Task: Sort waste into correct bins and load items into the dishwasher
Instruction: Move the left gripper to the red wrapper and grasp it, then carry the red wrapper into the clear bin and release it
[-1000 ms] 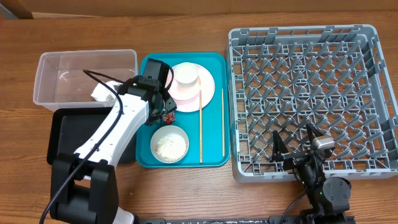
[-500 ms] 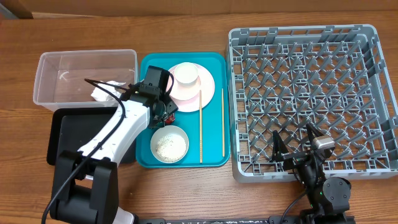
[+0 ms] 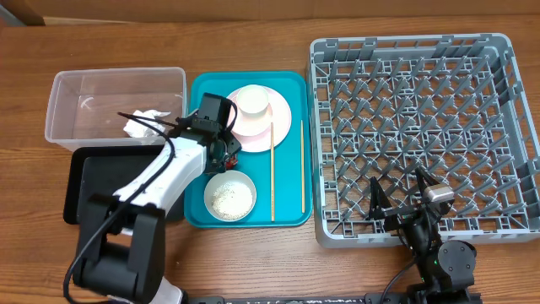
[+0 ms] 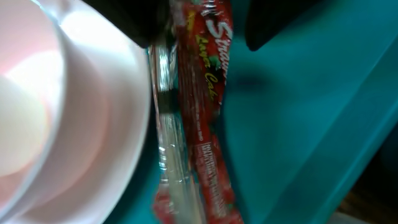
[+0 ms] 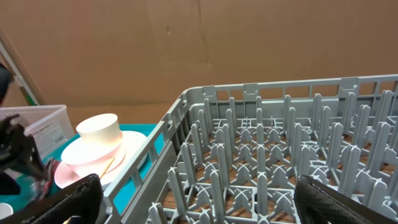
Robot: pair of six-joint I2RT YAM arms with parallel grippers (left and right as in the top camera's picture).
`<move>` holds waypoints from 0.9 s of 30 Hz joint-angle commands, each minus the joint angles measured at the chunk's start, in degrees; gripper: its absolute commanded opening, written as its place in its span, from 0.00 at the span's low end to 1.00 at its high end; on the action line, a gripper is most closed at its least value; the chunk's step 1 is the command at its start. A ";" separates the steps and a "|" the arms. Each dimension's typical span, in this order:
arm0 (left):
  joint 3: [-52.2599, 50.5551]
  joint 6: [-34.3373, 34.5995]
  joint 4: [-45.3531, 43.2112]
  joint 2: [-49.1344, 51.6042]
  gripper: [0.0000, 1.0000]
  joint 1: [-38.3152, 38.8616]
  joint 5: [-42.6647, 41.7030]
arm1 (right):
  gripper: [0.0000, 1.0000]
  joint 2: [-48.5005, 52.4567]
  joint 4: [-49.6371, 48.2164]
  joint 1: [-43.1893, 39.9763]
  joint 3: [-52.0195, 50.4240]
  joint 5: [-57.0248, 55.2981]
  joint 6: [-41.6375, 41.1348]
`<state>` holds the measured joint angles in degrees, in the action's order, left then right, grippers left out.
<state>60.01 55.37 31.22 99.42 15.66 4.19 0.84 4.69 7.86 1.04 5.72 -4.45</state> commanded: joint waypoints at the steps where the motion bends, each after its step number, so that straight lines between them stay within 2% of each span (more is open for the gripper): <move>1: -0.70 0.66 -0.39 2.08 0.44 -0.20 1.33 | 1.00 -0.46 -0.31 -0.22 -0.59 -0.09 -0.02; 4: 0.07 1.25 -0.39 2.03 0.29 -1.40 -0.76 | 1.00 -0.46 -0.31 -0.22 -0.59 -0.09 -0.02; 6: 1.20 1.20 -0.04 2.03 0.16 -2.67 -4.28 | 1.00 -0.46 -0.31 -0.22 -0.59 -0.09 -0.02; 7: 1.95 1.14 0.52 1.99 0.06 -3.34 -5.99 | 1.00 -0.46 -0.31 -0.22 -0.59 -0.09 -0.02; 8: 2.82 0.74 1.44 1.92 0.04 -4.17 -7.76 | 1.00 -0.46 -0.31 -0.22 -0.59 -0.09 -0.02; 18: 13.51 -6.19 15.65 -0.55 0.04 -9.07 -10.25 | 1.00 -0.46 -0.31 -0.22 -0.59 -0.09 -0.02; 22: 18.29 -9.94 17.31 -3.56 0.04 -8.92 -12.52 | 1.00 -0.46 -0.31 -0.22 -0.59 -0.09 -0.02; 27: 23.19 -10.23 17.18 -7.72 0.04 -9.33 -11.28 | 1.00 -0.46 -0.31 -0.22 -0.59 -0.09 -0.02</move>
<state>79.53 47.51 48.60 95.94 6.66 -7.22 0.84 4.67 7.86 1.04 5.74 -4.47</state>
